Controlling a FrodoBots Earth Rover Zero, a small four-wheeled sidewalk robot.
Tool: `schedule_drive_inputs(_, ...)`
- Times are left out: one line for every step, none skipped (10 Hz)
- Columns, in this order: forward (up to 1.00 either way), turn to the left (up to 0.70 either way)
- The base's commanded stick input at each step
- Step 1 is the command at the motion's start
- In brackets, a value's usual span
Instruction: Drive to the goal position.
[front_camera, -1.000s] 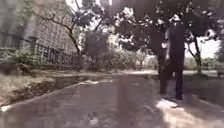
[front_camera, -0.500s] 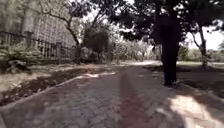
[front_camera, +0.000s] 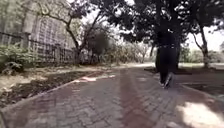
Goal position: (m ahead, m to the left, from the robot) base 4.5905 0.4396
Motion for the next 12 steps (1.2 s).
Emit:
schedule_drive_inputs(0.70,0.00)
schedule_drive_inputs(0.70,0.00)
schedule_drive_inputs(0.70,0.00)
schedule_drive_inputs(0.70,0.00)
schedule_drive_inputs(0.70,0.00)
schedule_drive_inputs(0.70,0.00)
schedule_drive_inputs(0.70,0.00)
schedule_drive_inputs(0.70,0.00)
schedule_drive_inputs(0.70,0.00)
schedule_drive_inputs(0.70,0.00)
schedule_drive_inputs(0.70,0.00)
schedule_drive_inputs(0.70,0.00)
